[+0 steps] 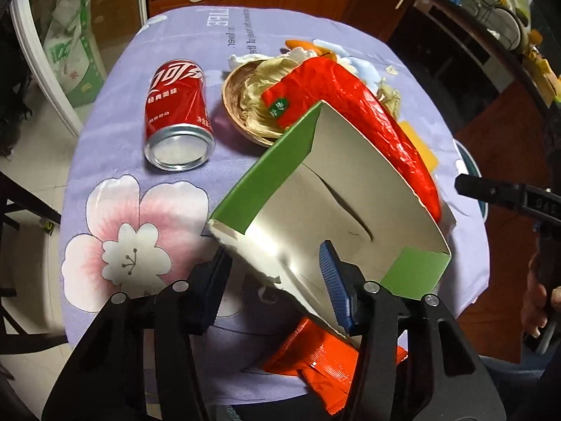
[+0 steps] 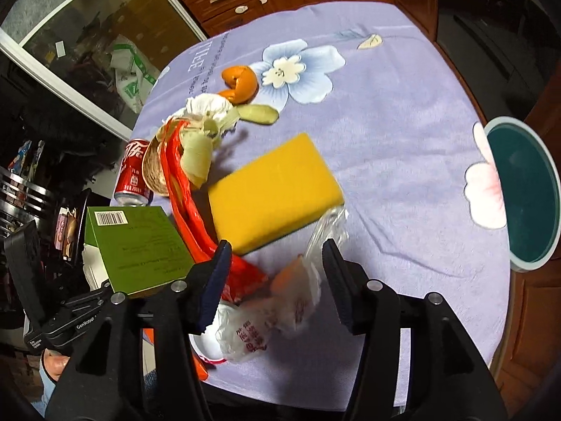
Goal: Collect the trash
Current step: 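Grasp the green snack box with the left gripper while the right grasps the clear plastic bag, then carry the box and bag over the bin and release both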
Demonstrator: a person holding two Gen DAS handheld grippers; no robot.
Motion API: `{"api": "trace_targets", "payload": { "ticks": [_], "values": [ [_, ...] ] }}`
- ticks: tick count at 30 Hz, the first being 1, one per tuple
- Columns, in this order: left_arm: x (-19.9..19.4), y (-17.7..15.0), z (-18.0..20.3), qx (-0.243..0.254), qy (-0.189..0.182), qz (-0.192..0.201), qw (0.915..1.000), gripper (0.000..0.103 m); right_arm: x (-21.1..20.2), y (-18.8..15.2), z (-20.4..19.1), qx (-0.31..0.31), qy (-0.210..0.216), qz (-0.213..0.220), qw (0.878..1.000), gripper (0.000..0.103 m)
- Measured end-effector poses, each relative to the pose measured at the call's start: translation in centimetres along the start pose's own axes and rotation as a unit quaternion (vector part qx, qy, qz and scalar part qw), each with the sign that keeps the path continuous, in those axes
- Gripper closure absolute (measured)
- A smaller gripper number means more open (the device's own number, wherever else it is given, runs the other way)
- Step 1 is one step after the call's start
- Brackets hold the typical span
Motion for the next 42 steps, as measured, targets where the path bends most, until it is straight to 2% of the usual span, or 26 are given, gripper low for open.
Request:
{"api": "trace_targets", "payload": {
  "ticks": [2, 3, 4, 10, 14, 16, 18, 20, 26, 30, 36, 42],
  "values": [
    [-0.4, 0.1, 0.4, 0.003, -0.006, 0.008, 1.0, 0.086, 0.0, -0.1, 0.0, -0.001, 0.0, 0.0, 1.0, 0.052],
    [-0.6, 0.2, 0.6, 0.013, 0.007, 0.016, 0.9998, 0.097, -0.1, -0.2, -0.1, -0.002, -0.001, 0.0, 1.0, 0.052],
    [-0.8, 0.3, 0.8, 0.019, 0.004, 0.023, 0.9995, 0.099, -0.1, -0.3, -0.1, -0.004, -0.003, 0.0, 1.0, 0.052],
    [-1.2, 0.4, 2.2, 0.052, 0.012, 0.036, 0.998, 0.1, 0.2, -2.1, 1.1, 0.007, -0.018, -0.014, 1.0, 0.046],
    [0.2, -0.4, 2.6, 0.06, 0.002, 0.005, 0.9982, 0.098, 2.1, -3.5, 1.5, 0.02, -0.014, -0.044, 0.999, 0.046],
    [0.6, -0.5, 2.8, 0.06, -0.001, 0.004, 0.9982, 0.1, 2.8, -3.7, 1.4, 0.019, -0.011, -0.046, 0.999, 0.046],
    [0.0, -0.3, 3.0, 0.066, 0.01, 0.019, 0.9976, 0.101, 3.3, -3.9, 1.3, 0.016, -0.003, -0.048, 0.999, 0.077],
    [-1.0, 0.2, 3.2, 0.069, 0.017, 0.035, 0.9969, 0.102, 3.3, -4.0, 1.4, 0.015, 0.001, -0.046, 0.999, 0.078],
    [-4.9, 2.5, 3.6, 0.062, 0.025, 0.081, 0.9945, 0.102, -0.2, -2.6, 3.0, 0.023, -0.006, 0.007, 1.0, 0.079],
    [-7.3, 4.2, 6.5, 0.087, 0.011, 0.109, 0.9901, 0.102, -3.8, -1.0, 5.4, 0.044, -0.019, 0.054, 0.997, 0.079],
    [-7.2, 7.4, 14.8, 0.148, -0.027, 0.127, 0.9805, 0.102, -10.3, 1.4, 11.2, 0.089, -0.048, 0.132, 0.986, 0.079],
    [-3.6, 9.3, 24.8, 0.211, -0.067, 0.104, 0.9697, 0.102, -17.0, 1.7, 20.5, 0.156, -0.101, 0.203, 0.961, 0.079]
  ]
}}
Point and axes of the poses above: each gripper's, at about its wrist camera, not at the fingertips, and x roughly the way its jaws point, z to its right, y to its top, the point moved 8 cm from there along x, roughly the way its jaws point, and after that the axes turned 2 degrees about y, right-handed, at the moved point
